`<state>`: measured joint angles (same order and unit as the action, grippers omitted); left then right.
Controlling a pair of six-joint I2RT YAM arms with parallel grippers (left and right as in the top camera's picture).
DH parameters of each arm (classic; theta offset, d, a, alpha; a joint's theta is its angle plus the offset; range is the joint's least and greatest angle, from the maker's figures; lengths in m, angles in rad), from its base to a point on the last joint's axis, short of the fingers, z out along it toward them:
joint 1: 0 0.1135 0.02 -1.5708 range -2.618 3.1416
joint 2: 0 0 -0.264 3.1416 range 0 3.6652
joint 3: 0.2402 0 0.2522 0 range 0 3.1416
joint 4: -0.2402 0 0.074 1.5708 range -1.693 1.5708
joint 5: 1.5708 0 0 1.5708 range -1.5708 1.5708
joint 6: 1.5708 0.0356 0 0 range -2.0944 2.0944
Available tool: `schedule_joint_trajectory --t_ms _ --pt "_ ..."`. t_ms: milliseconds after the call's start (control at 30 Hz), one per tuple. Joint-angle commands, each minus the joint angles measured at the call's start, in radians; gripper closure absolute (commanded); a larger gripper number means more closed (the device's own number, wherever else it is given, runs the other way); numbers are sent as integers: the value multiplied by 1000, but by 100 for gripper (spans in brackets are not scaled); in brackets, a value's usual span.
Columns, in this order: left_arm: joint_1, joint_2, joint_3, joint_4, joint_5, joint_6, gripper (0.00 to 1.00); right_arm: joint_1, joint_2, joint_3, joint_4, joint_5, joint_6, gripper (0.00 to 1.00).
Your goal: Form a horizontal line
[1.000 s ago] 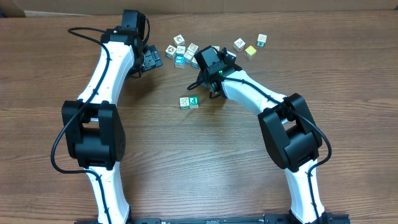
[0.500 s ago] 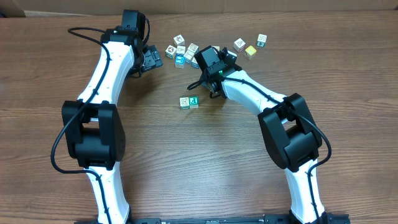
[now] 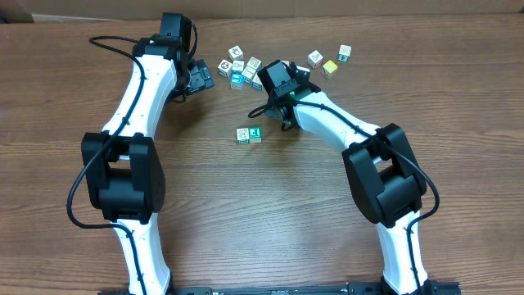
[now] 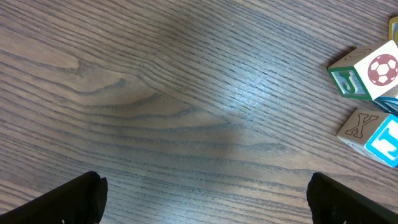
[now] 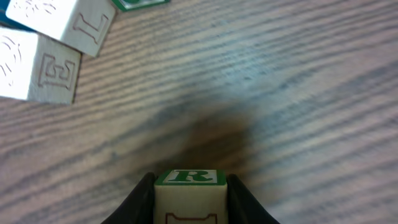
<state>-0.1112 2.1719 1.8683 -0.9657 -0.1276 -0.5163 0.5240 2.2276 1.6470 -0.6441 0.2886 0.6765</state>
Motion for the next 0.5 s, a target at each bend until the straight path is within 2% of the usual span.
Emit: schedule_joint_trajectory --t_ms 0,233,467 --pt "-1 14 19 -2 -10 16 0 -5 -82 -3 -31 10 -32 75" --pt "-1 14 19 -2 -10 16 0 -5 -116 -3 -207 -7 -31 75" --pt "-1 14 19 -2 -10 16 0 -5 -116 -3 -320 -128 -31 75"
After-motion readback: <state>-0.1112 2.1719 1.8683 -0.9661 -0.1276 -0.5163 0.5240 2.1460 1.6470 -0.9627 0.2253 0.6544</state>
